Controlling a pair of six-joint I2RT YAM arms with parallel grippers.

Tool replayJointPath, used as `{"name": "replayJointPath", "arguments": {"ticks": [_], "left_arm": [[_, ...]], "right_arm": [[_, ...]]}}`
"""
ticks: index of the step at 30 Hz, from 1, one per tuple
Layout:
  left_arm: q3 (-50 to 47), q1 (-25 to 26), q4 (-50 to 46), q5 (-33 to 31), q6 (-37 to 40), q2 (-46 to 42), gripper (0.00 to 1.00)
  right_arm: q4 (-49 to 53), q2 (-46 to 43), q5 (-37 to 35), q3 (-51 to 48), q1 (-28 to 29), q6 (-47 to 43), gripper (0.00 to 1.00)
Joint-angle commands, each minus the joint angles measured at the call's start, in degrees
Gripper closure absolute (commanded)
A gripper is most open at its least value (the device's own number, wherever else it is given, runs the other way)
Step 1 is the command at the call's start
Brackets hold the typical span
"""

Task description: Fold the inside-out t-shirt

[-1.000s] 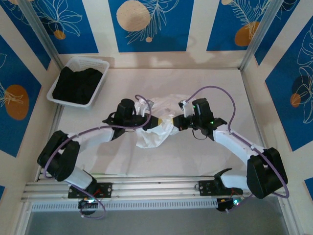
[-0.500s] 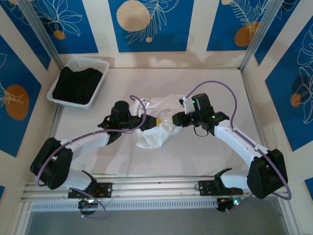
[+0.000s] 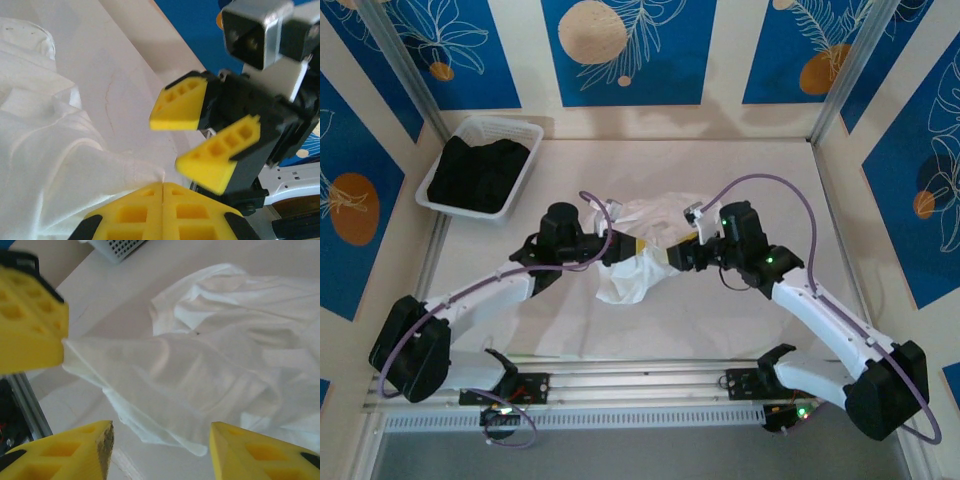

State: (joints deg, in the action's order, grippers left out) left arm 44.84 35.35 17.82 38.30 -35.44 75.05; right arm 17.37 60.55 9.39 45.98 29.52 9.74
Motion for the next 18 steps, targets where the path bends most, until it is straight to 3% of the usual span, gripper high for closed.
{"name": "replayJointPath", "arguments": {"ticks": [1,7,13,14,18], "left_arm": [[2.2,-0.3,-1.4,-0.5,1.6,-2.0,1.0],[1.8,-0.3,-1.9,-0.3,1.8,-2.8,1.0],[1.3,-0.3,-1.9,-0.5,1.9,-3.3,1.0],[1.3,-0.3,-1.9,-0.6,1.8,-3.4,1.0],[2.3,-0.4,-6.0,-4.2,3.4,-4.8,1.0]], "right_arm": [[-4.4,-0.1,-1.4,-3.3,2.5,-2.7,0.44],[-7.1,3.2,-8.7,-4.2,3.1,-1.8,0.44],[-8.7,7.3,-10.9,-1.9,3.1,-1.2,0.48],[-8.7,7.7,-10.8,-1.6,3.1,-1.2,0.52],[-5.1,7.3,-10.0,1.3,2.8,-1.1,0.85]]}}
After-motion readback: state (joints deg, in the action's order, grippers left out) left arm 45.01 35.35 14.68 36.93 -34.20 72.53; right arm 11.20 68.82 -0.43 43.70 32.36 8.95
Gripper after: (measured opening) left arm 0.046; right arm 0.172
